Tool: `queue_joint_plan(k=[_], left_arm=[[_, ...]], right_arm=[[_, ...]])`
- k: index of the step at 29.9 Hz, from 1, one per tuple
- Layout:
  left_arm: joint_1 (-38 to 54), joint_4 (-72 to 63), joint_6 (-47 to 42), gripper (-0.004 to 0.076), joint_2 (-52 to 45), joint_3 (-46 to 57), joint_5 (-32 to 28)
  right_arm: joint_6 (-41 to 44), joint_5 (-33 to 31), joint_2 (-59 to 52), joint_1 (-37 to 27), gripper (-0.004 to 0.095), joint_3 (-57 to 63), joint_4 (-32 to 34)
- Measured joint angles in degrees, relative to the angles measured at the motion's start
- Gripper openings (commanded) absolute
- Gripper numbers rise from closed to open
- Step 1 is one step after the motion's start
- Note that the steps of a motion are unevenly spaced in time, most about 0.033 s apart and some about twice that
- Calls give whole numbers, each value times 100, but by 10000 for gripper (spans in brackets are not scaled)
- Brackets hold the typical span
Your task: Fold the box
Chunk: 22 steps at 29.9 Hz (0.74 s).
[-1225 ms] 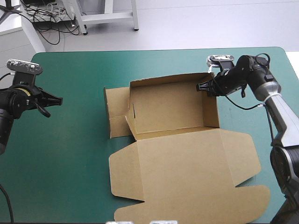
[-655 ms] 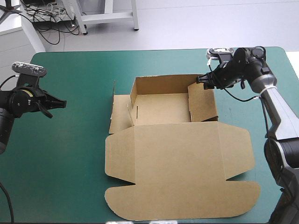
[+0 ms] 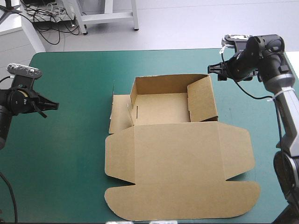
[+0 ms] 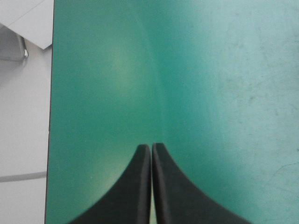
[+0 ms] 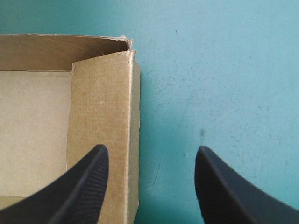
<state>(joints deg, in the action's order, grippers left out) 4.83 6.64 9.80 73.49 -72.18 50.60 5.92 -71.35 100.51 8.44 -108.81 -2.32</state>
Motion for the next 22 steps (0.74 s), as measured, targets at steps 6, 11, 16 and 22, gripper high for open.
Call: queue_joint_plan(k=[6, 11, 16, 22], left_arm=[[681, -392, 16, -8, 331, 0, 0], [867, -664, 224, -9, 408, 0, 0], [867, -830, 272, -10, 419, 0, -19], [867, -925, 278, -10, 419, 0, -7]], right_arm=[[-88, 0, -426, 0, 517, 219, 6], [-105, 115, -386, 0, 517, 243, 1], [-111, 174, -121, 0, 517, 248, 1], [-146, 87, 372, 0, 517, 253, -282]])
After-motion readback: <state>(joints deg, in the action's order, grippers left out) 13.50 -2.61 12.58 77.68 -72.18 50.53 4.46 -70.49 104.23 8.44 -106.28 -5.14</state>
